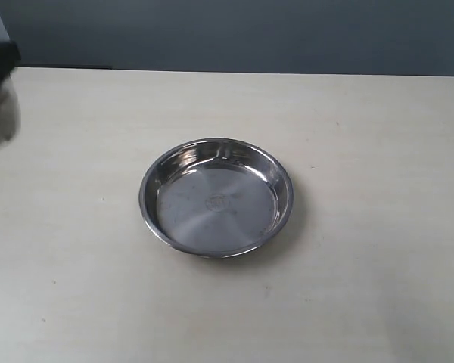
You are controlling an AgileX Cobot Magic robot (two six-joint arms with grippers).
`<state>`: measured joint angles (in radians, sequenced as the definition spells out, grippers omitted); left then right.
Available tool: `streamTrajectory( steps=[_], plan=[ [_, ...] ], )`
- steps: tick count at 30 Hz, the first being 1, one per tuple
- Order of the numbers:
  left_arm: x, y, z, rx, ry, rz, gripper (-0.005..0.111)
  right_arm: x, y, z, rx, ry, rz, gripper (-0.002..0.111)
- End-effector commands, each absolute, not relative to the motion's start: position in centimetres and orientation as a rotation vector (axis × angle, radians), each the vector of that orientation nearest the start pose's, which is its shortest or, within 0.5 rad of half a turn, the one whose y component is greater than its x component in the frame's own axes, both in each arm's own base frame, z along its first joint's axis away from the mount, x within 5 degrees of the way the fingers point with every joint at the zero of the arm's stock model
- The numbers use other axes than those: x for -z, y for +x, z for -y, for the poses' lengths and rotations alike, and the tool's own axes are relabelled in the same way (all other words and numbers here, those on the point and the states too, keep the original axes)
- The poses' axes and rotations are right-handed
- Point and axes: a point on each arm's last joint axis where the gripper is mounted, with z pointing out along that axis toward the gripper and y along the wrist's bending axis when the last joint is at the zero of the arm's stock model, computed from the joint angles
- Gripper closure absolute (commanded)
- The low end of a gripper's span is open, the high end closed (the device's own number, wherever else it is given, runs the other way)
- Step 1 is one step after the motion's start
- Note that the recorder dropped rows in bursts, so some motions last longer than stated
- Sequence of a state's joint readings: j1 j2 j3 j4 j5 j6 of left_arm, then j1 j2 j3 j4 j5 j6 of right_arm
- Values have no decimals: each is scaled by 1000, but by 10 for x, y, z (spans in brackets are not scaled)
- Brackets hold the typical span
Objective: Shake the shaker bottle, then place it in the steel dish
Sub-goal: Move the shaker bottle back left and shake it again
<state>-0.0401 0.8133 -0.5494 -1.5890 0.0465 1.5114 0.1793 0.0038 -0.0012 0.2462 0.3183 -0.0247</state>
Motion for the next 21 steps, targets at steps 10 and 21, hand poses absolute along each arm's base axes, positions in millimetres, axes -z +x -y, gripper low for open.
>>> streamTrajectory(
  steps=[10,21],
  plan=[
    [-325,171,13,75,101,-1717,106,-186,52,-16,-345,-28,-1796,109],
    [-342,175,15,88,118,-1684,106,-186,52,-16,-345,-28,-1796,109]
  ],
)
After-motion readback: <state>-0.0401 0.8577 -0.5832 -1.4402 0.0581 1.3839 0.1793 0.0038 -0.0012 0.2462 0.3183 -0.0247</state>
